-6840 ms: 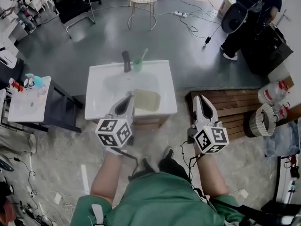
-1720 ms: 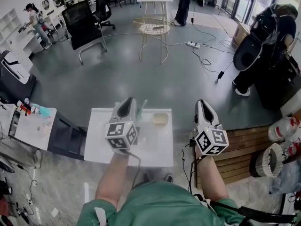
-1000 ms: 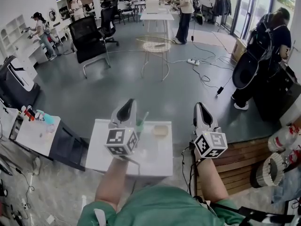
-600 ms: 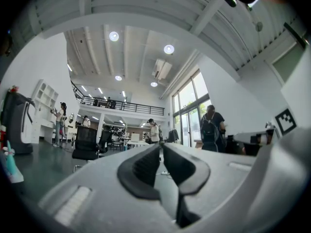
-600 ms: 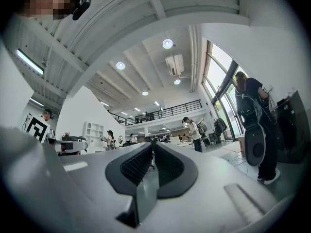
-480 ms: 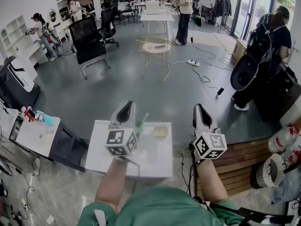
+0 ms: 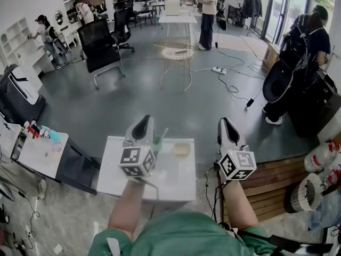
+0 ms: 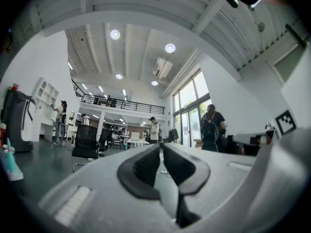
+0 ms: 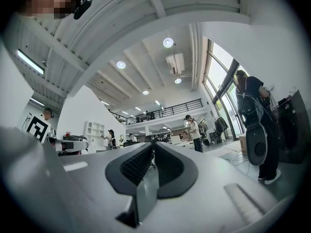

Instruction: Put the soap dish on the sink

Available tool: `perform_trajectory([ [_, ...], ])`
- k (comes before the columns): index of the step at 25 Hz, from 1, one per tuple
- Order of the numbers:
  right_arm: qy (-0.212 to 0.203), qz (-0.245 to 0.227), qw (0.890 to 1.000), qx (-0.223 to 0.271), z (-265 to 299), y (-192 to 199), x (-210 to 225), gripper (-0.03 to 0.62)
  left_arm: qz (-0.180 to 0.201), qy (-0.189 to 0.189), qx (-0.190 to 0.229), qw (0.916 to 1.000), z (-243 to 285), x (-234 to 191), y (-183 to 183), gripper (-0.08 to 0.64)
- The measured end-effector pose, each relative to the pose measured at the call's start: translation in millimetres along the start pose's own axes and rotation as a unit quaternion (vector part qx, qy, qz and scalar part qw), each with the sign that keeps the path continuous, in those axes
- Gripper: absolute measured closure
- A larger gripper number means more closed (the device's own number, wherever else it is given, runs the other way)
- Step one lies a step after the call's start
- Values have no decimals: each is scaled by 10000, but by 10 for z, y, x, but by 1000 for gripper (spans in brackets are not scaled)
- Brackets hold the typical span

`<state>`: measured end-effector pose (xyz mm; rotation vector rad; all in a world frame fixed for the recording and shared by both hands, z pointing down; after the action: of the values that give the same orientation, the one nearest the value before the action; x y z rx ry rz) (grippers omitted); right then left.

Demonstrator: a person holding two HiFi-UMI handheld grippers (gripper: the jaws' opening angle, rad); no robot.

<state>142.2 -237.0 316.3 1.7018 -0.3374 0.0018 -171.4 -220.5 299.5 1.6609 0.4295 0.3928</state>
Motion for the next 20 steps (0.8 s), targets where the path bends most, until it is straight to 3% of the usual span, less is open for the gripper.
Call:
perform_trajectory([
  [20,-48,16,10000,31,-2,12,-14,572,1,-14,-52,10000,-4,-1,18,540],
])
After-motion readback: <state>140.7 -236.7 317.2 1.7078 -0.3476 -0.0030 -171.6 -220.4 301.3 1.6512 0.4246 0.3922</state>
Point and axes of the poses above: the fingertips, and each gripper's own axes: z forward along the fingers, x to its right, y out of its underside, the point moved 10 cm from there along -z, backward along the fingers, and after that the axes turned 14 degrees about y, right-handed, at the moved point
